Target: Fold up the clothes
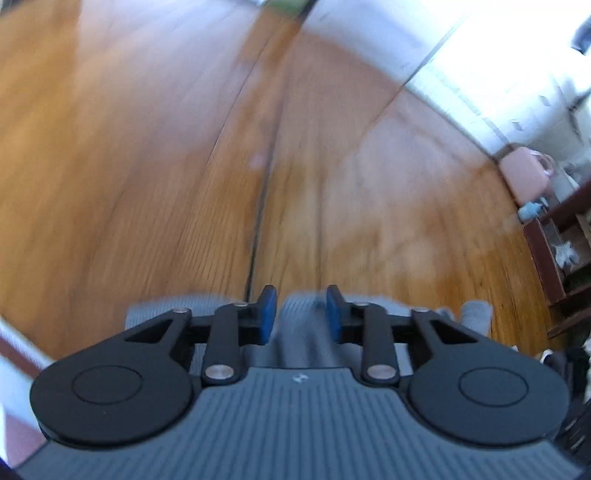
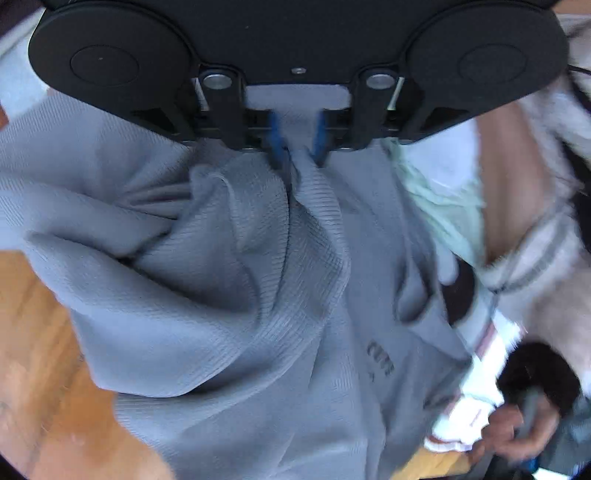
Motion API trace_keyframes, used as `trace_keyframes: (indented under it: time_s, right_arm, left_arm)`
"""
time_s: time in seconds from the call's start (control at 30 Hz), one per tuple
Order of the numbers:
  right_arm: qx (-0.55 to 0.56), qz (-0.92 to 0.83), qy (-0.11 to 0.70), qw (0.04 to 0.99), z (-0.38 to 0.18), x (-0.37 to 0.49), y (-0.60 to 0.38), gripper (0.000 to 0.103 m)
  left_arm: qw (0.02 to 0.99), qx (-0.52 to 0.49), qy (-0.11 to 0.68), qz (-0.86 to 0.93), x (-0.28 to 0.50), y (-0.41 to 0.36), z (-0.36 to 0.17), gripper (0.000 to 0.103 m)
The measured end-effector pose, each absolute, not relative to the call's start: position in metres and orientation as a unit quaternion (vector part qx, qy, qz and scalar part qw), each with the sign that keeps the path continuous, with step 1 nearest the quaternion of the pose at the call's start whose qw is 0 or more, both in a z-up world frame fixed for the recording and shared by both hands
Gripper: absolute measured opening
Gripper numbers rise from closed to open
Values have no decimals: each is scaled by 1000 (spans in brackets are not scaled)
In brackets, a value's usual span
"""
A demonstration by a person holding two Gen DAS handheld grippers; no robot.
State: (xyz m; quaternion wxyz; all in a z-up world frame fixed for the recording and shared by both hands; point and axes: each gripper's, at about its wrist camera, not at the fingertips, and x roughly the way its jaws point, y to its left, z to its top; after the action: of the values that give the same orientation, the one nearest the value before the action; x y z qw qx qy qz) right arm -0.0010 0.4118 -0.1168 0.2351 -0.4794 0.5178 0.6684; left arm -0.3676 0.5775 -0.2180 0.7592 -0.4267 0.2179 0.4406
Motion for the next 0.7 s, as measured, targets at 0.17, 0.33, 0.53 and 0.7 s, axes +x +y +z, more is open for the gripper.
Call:
trace_keyframes:
  time_s: [0.17, 0.33, 0.53, 0.7]
  right_arm:
    - [-344, 670, 576, 318, -77, 73, 439, 59]
    - [-242, 522, 649, 498, -100, 134, 444, 74]
    - [-233, 547, 620, 512, -104, 115, 440, 73]
    - [-327, 610, 534, 486, -104, 78, 451, 26]
  left_arm:
    - [787, -396, 218, 420, -343, 580, -218, 62]
    - [778, -405, 258, 404, -308, 588, -238, 66]
    - [823, -403, 231, 327, -266, 580, -235, 66]
    - [814, -400, 266, 327, -222, 571, -254, 93]
